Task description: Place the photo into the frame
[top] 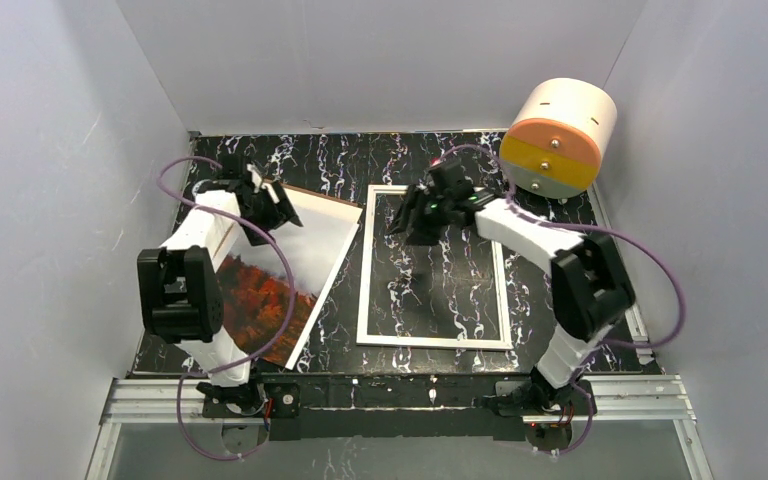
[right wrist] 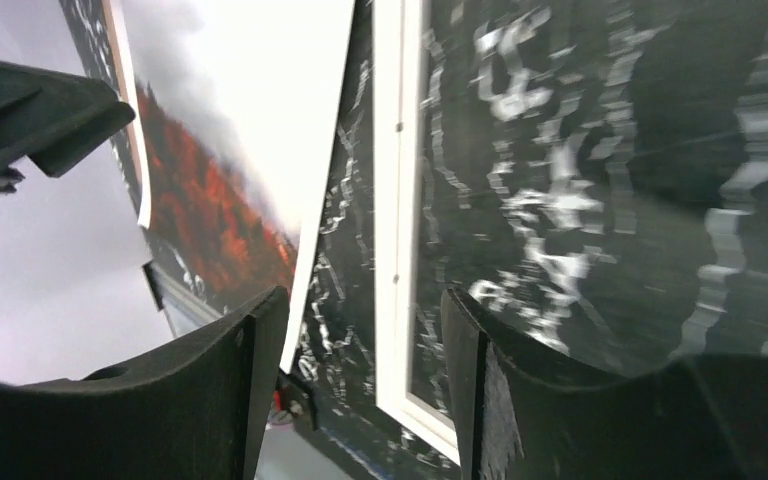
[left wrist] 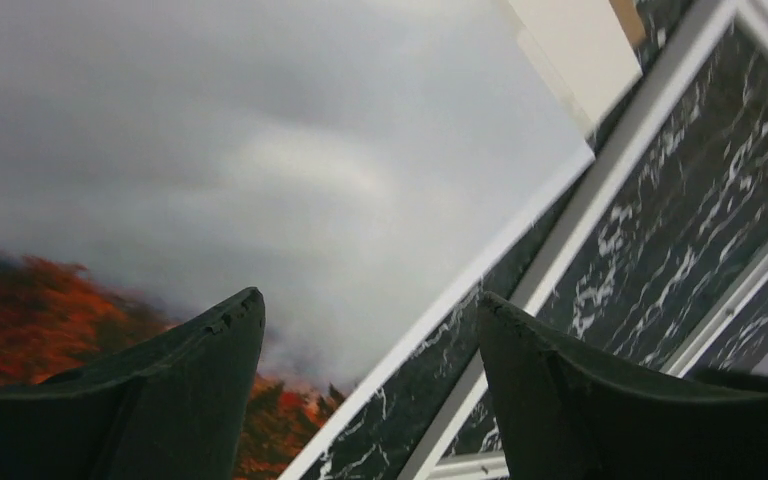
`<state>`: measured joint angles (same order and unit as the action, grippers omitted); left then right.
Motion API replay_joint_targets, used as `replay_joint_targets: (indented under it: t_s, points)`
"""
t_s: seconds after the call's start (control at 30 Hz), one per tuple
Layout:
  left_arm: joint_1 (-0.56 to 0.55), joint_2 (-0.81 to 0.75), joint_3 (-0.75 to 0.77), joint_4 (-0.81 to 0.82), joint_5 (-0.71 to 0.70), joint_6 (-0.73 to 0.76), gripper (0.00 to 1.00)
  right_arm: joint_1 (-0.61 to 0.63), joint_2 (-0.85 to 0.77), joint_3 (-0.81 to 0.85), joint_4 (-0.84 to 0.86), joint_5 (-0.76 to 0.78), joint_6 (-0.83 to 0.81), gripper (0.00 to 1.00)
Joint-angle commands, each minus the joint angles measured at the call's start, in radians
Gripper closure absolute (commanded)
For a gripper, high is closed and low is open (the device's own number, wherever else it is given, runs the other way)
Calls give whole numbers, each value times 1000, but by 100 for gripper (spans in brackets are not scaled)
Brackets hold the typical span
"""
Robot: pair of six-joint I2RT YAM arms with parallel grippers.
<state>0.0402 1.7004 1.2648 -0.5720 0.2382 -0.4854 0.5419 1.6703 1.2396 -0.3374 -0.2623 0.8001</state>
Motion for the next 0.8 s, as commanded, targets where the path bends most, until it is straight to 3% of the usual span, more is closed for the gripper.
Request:
replay_joint_targets:
  t_s: [0.0,0.13,0.4,0.63,0.77]
  points:
    - [-141,-124,-96,-16,-15,53,22,115,126,87,131,-65,245,35]
    - [-200,-172,-174,6,-149,56,16,136,274,166,173,-54,343,38]
    - [-201,-147,-180,6,-207,82,12,145,572,539,28,-17,354,37]
    - [-201,-100,-161,-7,-224,73,17,156,680,704,-190,106,373,36]
    - [-201,-100,-169,-3,-224,83,18,193,686,707,-239,184,373,33]
